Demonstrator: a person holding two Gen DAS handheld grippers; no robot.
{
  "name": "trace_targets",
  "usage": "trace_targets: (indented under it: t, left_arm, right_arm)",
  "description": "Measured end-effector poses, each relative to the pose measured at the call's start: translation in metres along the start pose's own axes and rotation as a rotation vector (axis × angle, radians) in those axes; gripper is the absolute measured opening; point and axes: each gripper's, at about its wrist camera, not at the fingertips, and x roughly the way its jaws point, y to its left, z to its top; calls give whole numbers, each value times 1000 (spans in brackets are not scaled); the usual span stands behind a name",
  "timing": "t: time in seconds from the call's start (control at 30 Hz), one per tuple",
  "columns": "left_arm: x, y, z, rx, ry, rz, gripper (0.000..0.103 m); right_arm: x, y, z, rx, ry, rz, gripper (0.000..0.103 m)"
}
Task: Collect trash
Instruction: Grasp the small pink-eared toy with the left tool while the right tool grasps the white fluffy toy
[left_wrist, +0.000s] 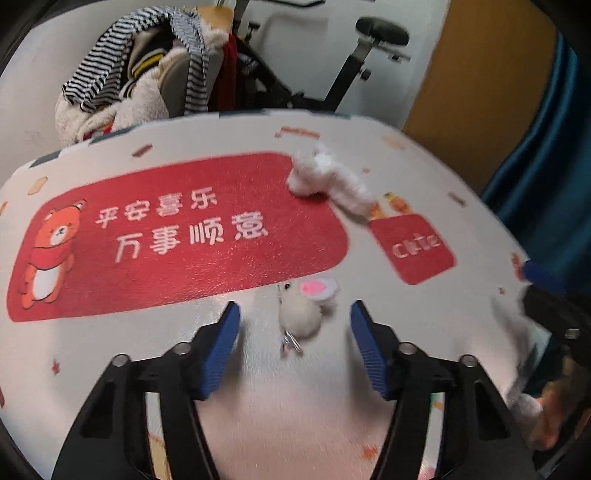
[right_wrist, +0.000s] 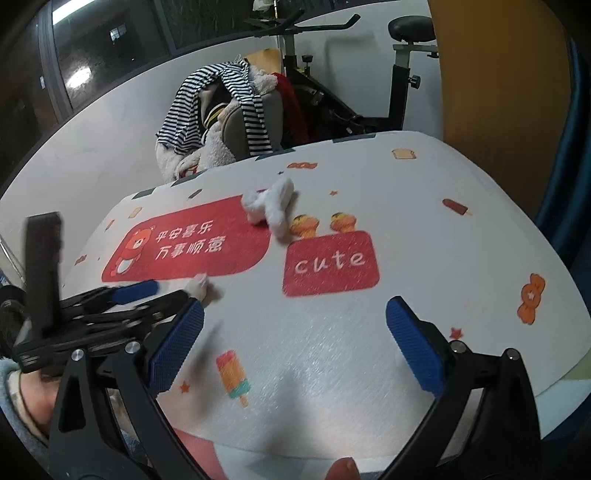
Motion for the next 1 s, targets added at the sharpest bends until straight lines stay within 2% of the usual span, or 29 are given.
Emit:
trace_targets:
  t: [0.07, 0.13, 0.2, 0.27, 0.4, 0.47, 0.57, 0.63, 0.73, 0.83, 1.0]
  left_arm:
    - [8, -1, 1, 7, 9, 16, 42]
    - [9, -2, 2, 29, 19, 24, 17]
    - [4, 4, -1, -5, 9, -27, 17]
    - [-3, 9, -5, -26, -5, -44, 17]
    - [-29, 24, -13, -78, -69, -120, 17]
    - [-43, 31, -17, -79, -84, -120, 17]
    - [-61, 40, -21, -79, -101, -121, 16]
    - [-76, 48, -27, -81, -117, -116, 17]
    - [-97, 61, -37, -100, -142, -104, 16]
    - [-109, 75, -49, -126, -153, -89, 17]
    - [-123, 97, -67, -199, -166, -73, 17]
  right_arm:
    - [2, -4, 3, 8, 0, -6, 97]
    - [4, -7, 6, 20, 2, -8, 97]
    - [8, -10, 10, 35, 12, -1, 97]
    - [12, -10, 15, 41, 21, 6, 97]
    - [32, -2, 38, 6, 57, 57, 97]
    - [43, 2, 50, -5, 62, 76, 97]
    - [74, 20, 73, -105, 83, 56, 96]
    - [87, 25, 78, -133, 106, 52, 84]
    - [120, 35, 86, -170, 180, 20, 82]
    - [145, 41, 94, -163, 202, 24, 81]
    - [175, 49, 103, -132, 227, -27, 81]
